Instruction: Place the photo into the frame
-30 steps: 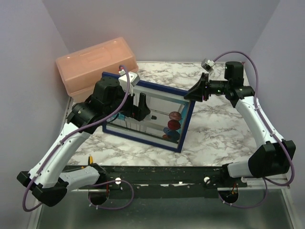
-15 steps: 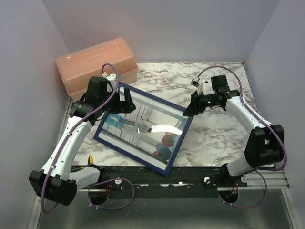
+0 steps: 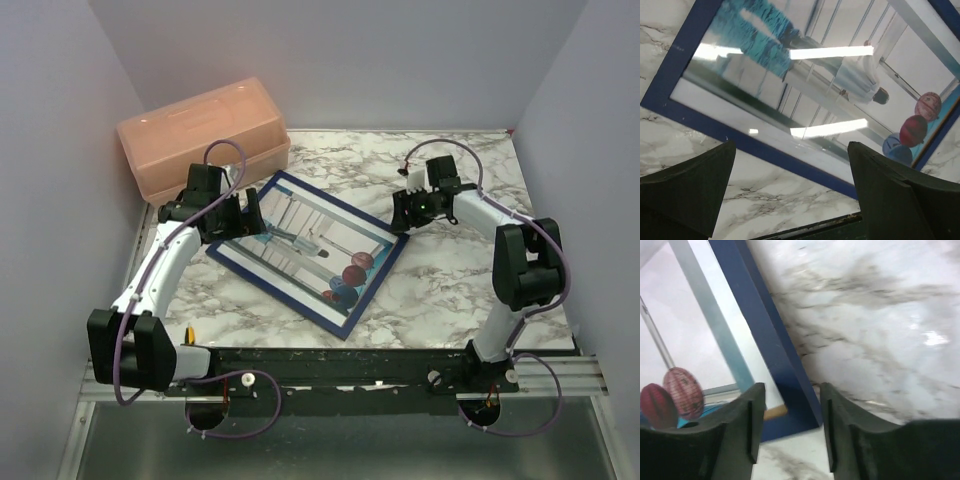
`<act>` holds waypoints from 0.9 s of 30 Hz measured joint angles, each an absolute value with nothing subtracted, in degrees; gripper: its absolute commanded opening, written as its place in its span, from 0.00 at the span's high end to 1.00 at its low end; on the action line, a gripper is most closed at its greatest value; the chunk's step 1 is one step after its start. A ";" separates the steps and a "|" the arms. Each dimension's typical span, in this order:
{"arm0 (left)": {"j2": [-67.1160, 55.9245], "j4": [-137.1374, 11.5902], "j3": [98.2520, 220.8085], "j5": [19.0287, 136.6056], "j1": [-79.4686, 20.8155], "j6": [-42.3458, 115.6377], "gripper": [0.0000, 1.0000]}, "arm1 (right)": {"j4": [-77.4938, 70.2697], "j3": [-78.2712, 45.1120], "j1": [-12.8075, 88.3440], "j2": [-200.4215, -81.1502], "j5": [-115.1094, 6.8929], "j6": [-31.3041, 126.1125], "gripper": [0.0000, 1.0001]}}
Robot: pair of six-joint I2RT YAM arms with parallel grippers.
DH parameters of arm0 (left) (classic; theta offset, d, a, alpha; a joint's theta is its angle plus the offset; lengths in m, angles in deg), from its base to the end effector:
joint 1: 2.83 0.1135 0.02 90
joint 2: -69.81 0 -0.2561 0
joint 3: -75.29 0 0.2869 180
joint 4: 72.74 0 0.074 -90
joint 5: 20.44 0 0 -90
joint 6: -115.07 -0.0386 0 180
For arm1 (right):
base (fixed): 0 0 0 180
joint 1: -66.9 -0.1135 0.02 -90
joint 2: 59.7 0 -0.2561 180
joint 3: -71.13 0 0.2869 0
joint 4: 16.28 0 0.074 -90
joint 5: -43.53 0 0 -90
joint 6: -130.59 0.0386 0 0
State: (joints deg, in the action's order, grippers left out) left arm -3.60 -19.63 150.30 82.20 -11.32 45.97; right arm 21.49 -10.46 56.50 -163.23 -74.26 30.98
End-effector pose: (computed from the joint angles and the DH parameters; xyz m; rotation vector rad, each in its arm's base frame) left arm 0.2986 -0.0531 0.2795 -0.1743 2.4985 -0.4898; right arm 0.3908 0.0900 0.1619 -0.6108 2.4802 0.6352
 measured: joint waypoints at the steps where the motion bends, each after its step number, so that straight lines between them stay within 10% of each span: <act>1: -4.54 -19.87 150.30 82.05 -10.93 45.97 0.02 | 19.87 -10.02 56.50 -162.99 -71.79 32.01 0.35; 5: -8.16 -20.84 150.30 81.15 -9.94 46.15 0.01 | 15.08 -8.73 57.03 -161.79 -64.82 34.48 0.01; 27: -11.05 -23.98 151.33 81.70 -9.26 47.39 0.01 | 12.35 1.30 57.27 -144.06 -62.39 69.80 0.00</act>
State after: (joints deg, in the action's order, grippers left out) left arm -11.05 -23.98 151.33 81.70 -9.26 47.39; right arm 12.35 1.30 57.27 -144.06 -62.39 69.80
